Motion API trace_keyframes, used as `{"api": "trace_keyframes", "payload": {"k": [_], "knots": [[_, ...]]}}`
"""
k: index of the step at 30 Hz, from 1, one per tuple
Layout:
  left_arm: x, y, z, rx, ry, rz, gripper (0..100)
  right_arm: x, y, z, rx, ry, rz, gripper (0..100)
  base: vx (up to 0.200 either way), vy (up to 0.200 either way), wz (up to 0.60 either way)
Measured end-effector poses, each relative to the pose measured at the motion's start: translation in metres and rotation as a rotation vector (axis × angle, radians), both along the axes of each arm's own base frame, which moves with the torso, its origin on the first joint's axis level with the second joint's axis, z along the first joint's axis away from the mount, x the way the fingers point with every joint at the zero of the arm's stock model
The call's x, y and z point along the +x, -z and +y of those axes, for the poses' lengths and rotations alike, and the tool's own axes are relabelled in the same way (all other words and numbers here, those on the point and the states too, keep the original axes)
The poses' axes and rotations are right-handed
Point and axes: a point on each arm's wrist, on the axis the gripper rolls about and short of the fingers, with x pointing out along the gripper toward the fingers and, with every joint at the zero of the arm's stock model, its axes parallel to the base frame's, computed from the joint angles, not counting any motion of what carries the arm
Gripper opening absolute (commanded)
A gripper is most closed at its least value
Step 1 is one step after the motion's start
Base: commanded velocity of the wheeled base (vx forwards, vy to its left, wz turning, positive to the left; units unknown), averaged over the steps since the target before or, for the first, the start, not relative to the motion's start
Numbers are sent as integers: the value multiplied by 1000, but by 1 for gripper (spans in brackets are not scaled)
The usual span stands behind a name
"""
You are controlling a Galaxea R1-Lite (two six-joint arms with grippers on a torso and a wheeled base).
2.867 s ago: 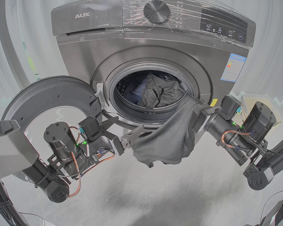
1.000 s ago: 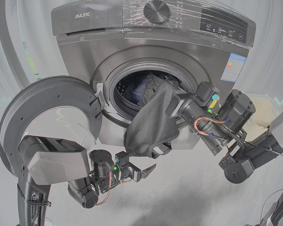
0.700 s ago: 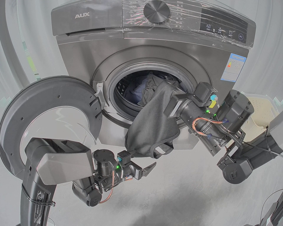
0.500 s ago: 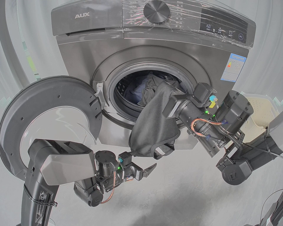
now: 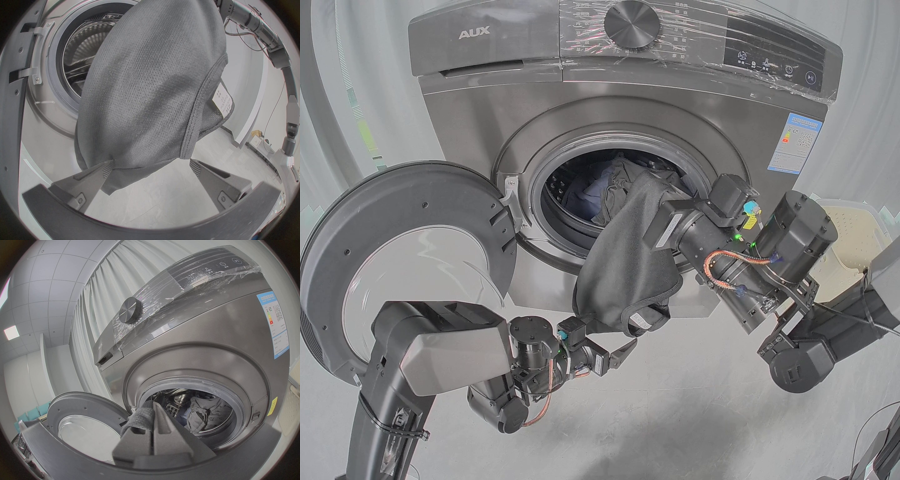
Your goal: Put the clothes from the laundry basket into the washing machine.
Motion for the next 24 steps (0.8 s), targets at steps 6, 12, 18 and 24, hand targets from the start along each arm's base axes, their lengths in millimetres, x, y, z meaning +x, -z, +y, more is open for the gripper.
{"api": "trace_keyframes", "payload": {"k": [6,12,18,24], "knots": [[12,2,-2,-13,-45,-26,0,0,0,0,1,-2,-1,0,0,0,0],[21,2,0,-28,-82,-44,0,-1,0,0,2,-3,1,0,0,0,0],[27,-3,3,-47,-118,-60,0,1,2,-3,6,5,4,0,0,0,0],[26,-6,4,-49,-123,-64,0,2,3,-4,2,10,9,0,0,0,0]]}}
